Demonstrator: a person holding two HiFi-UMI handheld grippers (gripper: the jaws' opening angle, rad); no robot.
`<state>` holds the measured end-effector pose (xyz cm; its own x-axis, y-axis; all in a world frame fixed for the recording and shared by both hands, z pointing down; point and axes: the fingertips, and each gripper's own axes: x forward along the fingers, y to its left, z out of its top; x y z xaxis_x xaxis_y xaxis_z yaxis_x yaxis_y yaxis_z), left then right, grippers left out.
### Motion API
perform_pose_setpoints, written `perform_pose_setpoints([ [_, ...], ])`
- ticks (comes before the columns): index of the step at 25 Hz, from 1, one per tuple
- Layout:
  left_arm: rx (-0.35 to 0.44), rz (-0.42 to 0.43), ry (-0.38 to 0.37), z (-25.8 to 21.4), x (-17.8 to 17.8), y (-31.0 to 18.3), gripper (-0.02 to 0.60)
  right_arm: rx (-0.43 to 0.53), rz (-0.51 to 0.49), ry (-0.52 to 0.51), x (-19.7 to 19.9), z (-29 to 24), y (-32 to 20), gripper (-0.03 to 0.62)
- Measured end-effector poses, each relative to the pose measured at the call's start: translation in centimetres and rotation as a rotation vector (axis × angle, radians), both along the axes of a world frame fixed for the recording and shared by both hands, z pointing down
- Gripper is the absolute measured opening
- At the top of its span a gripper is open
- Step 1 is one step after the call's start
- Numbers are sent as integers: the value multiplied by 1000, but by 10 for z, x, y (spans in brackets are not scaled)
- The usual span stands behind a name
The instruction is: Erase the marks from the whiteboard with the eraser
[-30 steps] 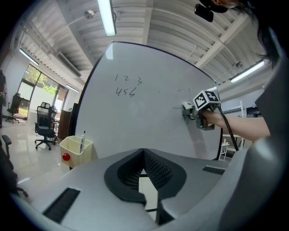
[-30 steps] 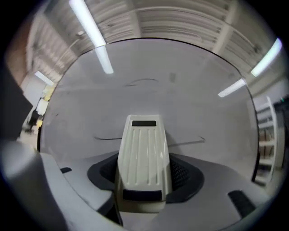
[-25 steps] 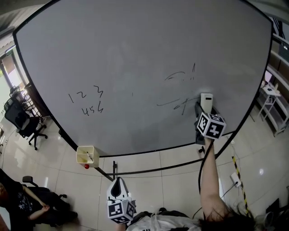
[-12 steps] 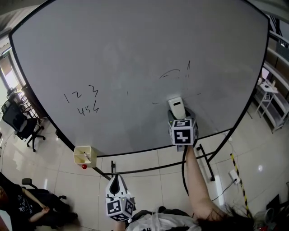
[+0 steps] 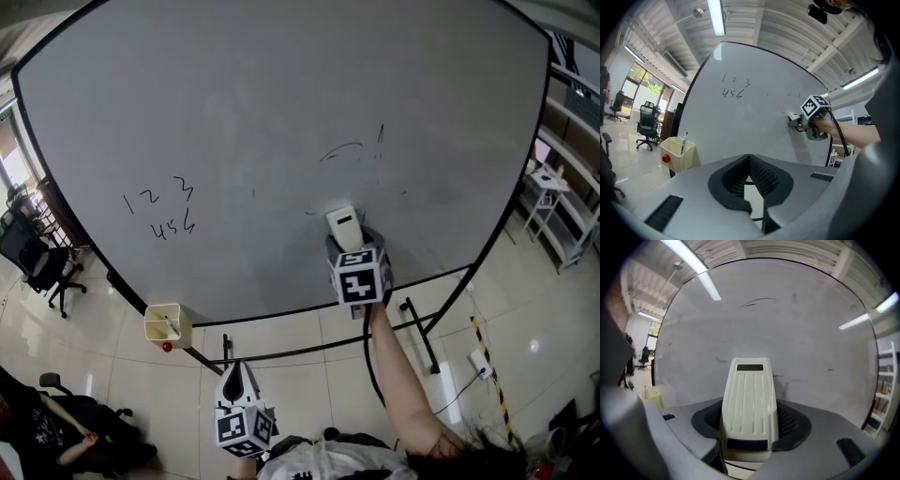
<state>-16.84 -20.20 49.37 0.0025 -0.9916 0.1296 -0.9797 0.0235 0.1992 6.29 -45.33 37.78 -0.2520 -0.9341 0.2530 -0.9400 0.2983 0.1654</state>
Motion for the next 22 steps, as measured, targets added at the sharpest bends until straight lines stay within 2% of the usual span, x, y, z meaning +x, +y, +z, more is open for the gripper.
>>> perform_pose_setpoints([
  [2,8,5,0,-3,3,-1,-9,2,-52,88,-34,19,4,275],
  [4,13,8,3,-5,6,0,-9,-13,-39,96,-21,27,2,275],
  [6,14,3,2,-6,3,2,-9,-29,40,20,27,20,-5,275],
  [9,-5,-10,-4,1,-3,7,-9,-48,234,-140,131,15,-20,275],
  [11,-22,-13,-5,6,-4,10,-9,-60,286,-238,164,17,-24,273],
  [13,-32,-15,-7,10,-5,12,-9,-49,255,-243,145,16,-23,275],
  [17,-23,-24,-5,7,-7,10,-9,-21,31,-98,10,28,-3,275],
  [19,-14,-28,-4,3,-7,8,-9,-26,-39,-16,-35,51,3,275],
  [20,-9,-31,-4,1,-8,8,-9,-27,-46,1,-40,57,2,275],
  [22,-3,-39,-5,-1,-10,9,-9,-25,-10,-6,-16,53,-1,275],
])
